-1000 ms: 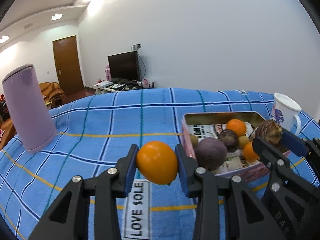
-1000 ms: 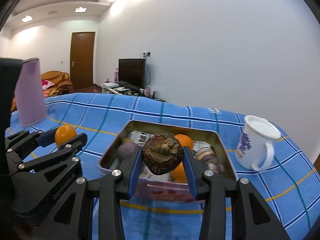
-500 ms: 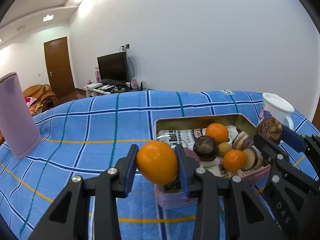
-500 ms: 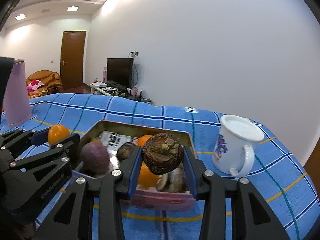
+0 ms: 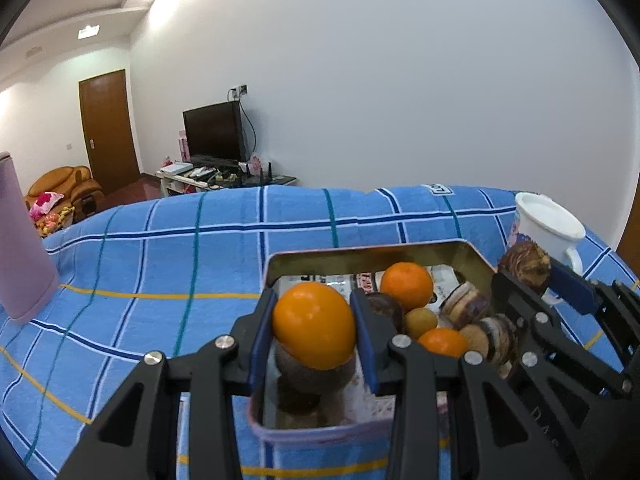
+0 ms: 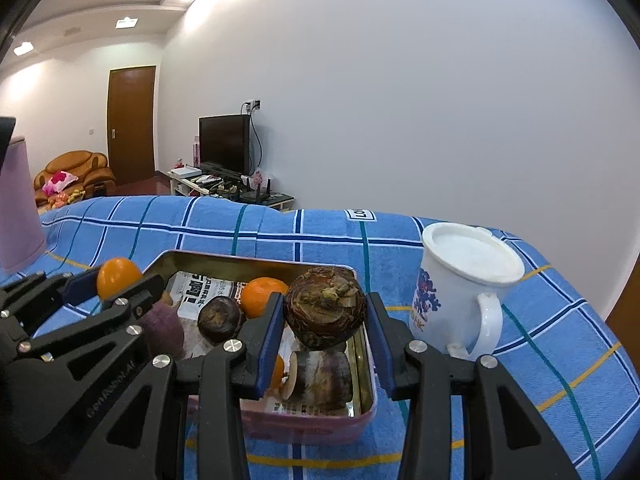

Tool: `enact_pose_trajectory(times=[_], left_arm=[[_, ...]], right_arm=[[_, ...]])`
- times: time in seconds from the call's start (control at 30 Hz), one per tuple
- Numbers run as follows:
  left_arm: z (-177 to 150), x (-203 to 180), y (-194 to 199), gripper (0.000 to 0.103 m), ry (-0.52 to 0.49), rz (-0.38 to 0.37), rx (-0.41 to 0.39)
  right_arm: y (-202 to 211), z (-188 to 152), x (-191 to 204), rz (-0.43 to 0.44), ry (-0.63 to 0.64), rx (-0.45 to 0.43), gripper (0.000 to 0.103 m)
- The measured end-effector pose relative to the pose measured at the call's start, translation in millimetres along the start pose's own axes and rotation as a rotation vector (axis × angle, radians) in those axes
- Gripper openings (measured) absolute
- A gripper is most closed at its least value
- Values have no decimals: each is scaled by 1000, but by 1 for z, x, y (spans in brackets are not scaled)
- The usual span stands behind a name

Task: Organize fruits
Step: 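Open both tools to drop the mangosteen and small orange into the tin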

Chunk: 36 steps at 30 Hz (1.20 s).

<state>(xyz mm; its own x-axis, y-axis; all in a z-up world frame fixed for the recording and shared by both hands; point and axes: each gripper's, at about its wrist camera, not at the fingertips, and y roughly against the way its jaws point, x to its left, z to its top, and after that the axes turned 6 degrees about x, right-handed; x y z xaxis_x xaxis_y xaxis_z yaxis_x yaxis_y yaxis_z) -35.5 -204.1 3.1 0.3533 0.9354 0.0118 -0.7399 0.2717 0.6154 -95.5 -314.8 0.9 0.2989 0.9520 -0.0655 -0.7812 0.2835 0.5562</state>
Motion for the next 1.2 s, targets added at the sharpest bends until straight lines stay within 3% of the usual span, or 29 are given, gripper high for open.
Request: enact_pose_trajectory(times=[0.5,0.77,1.03,1.13,1.2], left_arm=[[2,-2,-17,39,-11,0,35],[1,0,-14,39,-7,-9,35],[2,2,-10,39,-2,-22,26],[2,1,-5,41,-15,-15,-5],[1,0,1,53,-23,6,-28]], right_arm=[[-23,10,5,89,2,46,43],[-35,11,-5,266,-46,108,43],[-38,8,-10,338,-95,127,44],[-40,6,-16,391,-146,137,44],[-41,5,-20,407,-178,140,44]])
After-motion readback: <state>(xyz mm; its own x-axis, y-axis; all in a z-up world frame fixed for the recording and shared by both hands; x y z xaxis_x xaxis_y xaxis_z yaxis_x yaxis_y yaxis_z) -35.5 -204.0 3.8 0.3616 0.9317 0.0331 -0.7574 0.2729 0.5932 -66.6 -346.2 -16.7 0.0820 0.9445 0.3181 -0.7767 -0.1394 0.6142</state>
